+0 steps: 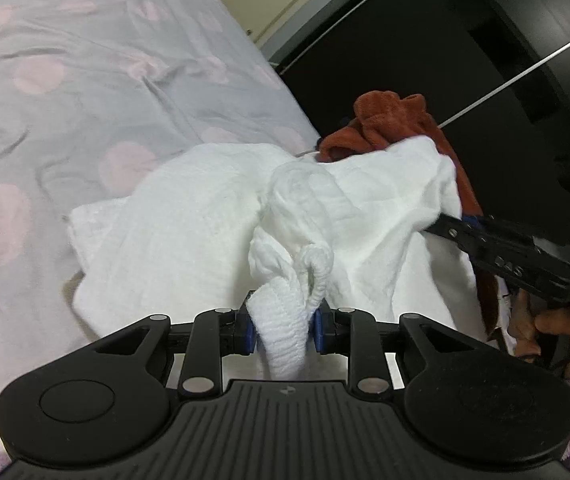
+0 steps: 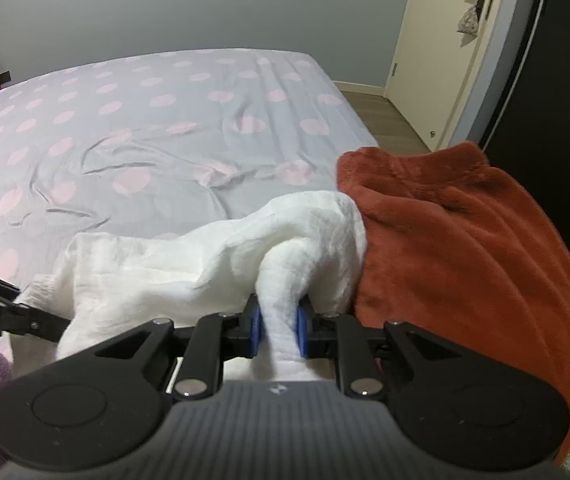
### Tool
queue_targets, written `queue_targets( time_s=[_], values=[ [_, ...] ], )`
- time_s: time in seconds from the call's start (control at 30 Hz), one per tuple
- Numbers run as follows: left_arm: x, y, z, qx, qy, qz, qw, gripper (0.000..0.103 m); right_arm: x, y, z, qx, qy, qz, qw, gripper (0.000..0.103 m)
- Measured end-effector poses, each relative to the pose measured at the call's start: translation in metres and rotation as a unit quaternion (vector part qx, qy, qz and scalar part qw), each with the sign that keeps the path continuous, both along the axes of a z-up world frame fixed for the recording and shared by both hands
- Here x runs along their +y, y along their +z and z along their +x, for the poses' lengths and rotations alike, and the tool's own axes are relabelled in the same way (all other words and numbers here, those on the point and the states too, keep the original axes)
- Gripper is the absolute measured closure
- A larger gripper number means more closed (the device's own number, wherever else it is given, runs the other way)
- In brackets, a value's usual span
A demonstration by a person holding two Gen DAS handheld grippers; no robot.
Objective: Fold clothes
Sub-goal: 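Carry the held trousers with both grippers toward the red blanket stack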
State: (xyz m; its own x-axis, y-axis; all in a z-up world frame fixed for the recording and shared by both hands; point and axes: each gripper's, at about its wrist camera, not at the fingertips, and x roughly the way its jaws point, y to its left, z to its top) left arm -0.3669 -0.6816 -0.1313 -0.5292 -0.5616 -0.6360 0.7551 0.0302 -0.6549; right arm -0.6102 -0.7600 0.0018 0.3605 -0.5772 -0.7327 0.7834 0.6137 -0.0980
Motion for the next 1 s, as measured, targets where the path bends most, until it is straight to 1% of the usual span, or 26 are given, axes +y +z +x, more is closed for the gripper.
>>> queue_targets(
  time_s=[0.13, 0.17, 0.2, 0.27, 0.33, 0.43, 0.5, 0.57, 0.67, 0.7, 0.73, 0.8, 1.0],
  values=[
    [0.01, 0.008, -0.008, 0.018, -0.013, -0.027, 0.9994, 0.08, 0.033, 0.017, -0.02, -0.007, 0.001, -0.024, 1.0, 0.085],
    [0.013, 0.011, -0.011, 0.021, -0.019, -0.045, 0.9986, 0.08, 0.038, 0.02, -0.027, -0.015, -0.002, -0.027, 1.0, 0.085],
    [0.017, 0.015, -0.015, 0.019, -0.026, -0.058, 0.9978, 0.08, 0.043, 0.024, -0.034, -0.025, -0.005, -0.029, 0.999, 0.086],
    [0.017, 0.02, -0.024, 0.013, -0.037, -0.068, 0.9969, 0.08, 0.05, 0.03, -0.048, -0.036, -0.018, -0.032, 0.999, 0.086],
    [0.012, 0.02, -0.031, 0.007, -0.043, -0.069, 0.9966, 0.08, 0.053, 0.03, -0.056, -0.029, -0.037, -0.034, 0.998, 0.086],
    [0.003, 0.014, -0.035, -0.006, -0.034, -0.06, 0.9976, 0.077, 0.057, 0.022, -0.059, -0.008, -0.057, -0.032, 0.998, 0.086],
    [-0.002, 0.009, -0.034, -0.004, -0.031, -0.046, 0.9984, 0.066, 0.059, 0.015, -0.059, 0.007, -0.067, -0.029, 0.997, 0.086],
    [-0.008, 0.004, -0.032, -0.008, -0.032, -0.036, 0.9988, 0.061, 0.06, 0.01, -0.062, 0.013, -0.078, -0.027, 0.997, 0.086],
    [-0.018, -0.005, -0.033, -0.011, -0.037, -0.03, 0.9988, 0.054, 0.057, 0.003, -0.071, 0.004, -0.097, -0.016, 0.995, 0.086],
    [-0.022, -0.008, -0.034, -0.011, -0.039, -0.028, 0.9988, 0.053, 0.056, 0.0, -0.073, 0.003, -0.103, -0.013, 0.995, 0.086],
    [-0.024, -0.011, -0.036, -0.011, -0.043, -0.027, 0.9987, 0.053, 0.056, -0.002, -0.075, 0.002, -0.108, -0.011, 0.994, 0.086],
    [-0.03, -0.015, -0.038, -0.011, -0.049, -0.034, 0.9982, 0.049, 0.054, -0.006, -0.077, 0.0, -0.114, -0.008, 0.993, 0.086],
    [-0.053, -0.021, -0.045, -0.011, -0.073, -0.064, 0.9953, 0.045, 0.054, -0.007, -0.078, -0.007, -0.126, 0.002, 0.992, 0.086]
  ],
)
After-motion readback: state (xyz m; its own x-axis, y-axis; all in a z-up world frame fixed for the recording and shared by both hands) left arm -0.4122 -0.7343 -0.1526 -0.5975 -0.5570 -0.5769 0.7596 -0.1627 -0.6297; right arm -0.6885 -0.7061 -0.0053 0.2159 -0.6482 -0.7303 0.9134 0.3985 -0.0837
